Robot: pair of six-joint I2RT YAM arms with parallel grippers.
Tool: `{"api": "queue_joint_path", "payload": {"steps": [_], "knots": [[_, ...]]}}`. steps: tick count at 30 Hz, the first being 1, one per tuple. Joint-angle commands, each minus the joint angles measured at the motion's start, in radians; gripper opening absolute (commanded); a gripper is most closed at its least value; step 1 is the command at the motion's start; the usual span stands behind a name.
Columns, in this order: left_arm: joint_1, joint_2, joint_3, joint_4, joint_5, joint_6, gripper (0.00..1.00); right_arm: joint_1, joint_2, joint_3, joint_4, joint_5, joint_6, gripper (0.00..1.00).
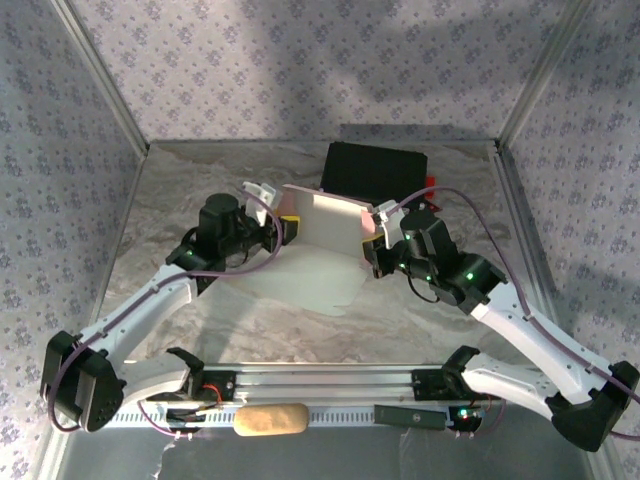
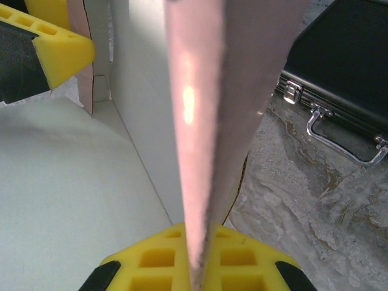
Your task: Fold the paper box
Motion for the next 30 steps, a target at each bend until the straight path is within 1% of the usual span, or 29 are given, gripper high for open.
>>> {"api": "queue_joint_path", "payload": {"steps": [1,3,9,10,14,15,16,17,20,22,25,30], "knots": [[0.029,0.011,0.052,0.001,0.144,-0.004,0.52,-0.003,-0.004,0.011,0.021,-0.074,-0.039,0.00],[0.056,0.009,0.075,-0.036,0.204,-0.006,0.54,-0.018,0.005,0.014,0.016,-0.086,-0.036,0.00],[0.163,0.062,0.218,-0.237,0.492,-0.018,0.57,-0.080,0.038,0.026,0.004,-0.131,-0.011,0.00],[0.169,0.070,0.241,-0.279,0.508,-0.006,0.57,-0.090,0.045,0.030,0.001,-0.135,-0.007,0.00],[0.169,0.041,0.220,-0.308,0.485,0.002,0.58,-0.137,0.084,0.066,-0.032,-0.121,0.031,0.00],[0.167,0.019,0.197,-0.296,0.460,-0.004,0.68,-0.157,0.104,0.081,-0.047,-0.120,0.042,0.00],[0.164,-0.007,0.175,-0.283,0.431,-0.009,0.72,-0.164,0.114,0.089,-0.053,-0.117,0.048,0.00],[0.158,-0.032,0.153,-0.277,0.366,-0.013,0.73,-0.169,0.119,0.092,-0.051,-0.113,0.054,0.00],[0.156,-0.096,0.079,-0.219,0.281,-0.037,0.74,-0.170,0.116,0.092,-0.047,-0.120,0.058,0.00],[0.161,-0.094,0.063,-0.210,0.291,-0.046,0.73,-0.170,0.114,0.091,-0.045,-0.129,0.059,0.00],[0.163,-0.051,0.068,-0.194,0.310,-0.061,0.73,-0.171,0.113,0.089,-0.044,-0.138,0.059,0.00],[0.162,-0.004,0.102,-0.172,0.305,-0.068,0.71,-0.166,0.109,0.088,-0.044,-0.147,0.060,0.00]]}}
